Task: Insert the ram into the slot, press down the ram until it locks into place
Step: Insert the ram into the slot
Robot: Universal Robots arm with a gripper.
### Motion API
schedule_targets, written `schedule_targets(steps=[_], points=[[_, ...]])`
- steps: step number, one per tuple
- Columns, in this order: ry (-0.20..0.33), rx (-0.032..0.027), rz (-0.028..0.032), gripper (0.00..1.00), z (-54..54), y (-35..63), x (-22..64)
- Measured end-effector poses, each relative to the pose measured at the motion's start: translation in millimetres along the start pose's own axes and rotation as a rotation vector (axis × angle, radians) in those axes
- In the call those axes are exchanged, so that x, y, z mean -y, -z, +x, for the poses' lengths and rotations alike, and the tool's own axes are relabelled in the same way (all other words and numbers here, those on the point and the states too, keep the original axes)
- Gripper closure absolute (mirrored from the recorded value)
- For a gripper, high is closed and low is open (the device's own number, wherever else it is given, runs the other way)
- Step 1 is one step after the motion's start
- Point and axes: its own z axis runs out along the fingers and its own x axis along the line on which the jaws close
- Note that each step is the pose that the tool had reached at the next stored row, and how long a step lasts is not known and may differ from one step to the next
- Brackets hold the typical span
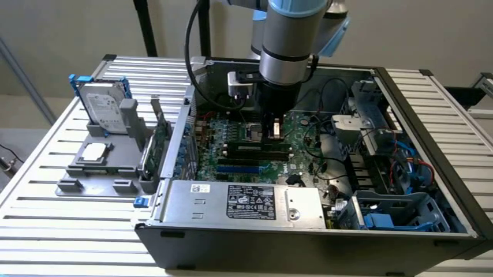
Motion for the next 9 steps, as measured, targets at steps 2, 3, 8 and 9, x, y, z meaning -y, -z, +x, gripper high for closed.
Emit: schedule_targets(steps=[2, 3, 8, 9], points=[[0.000, -0.0004, -0.0001, 0.87, 0.0, -1.0, 0.0], [0.000, -0.0006, -0.0001, 0.87, 0.0, -1.2, 0.0], [0.000, -0.0025, -0.0003, 0.87, 0.0, -2.0, 0.0], [0.000, -0.0025, -0.0002, 0.87, 0.0, -2.1, 0.1]])
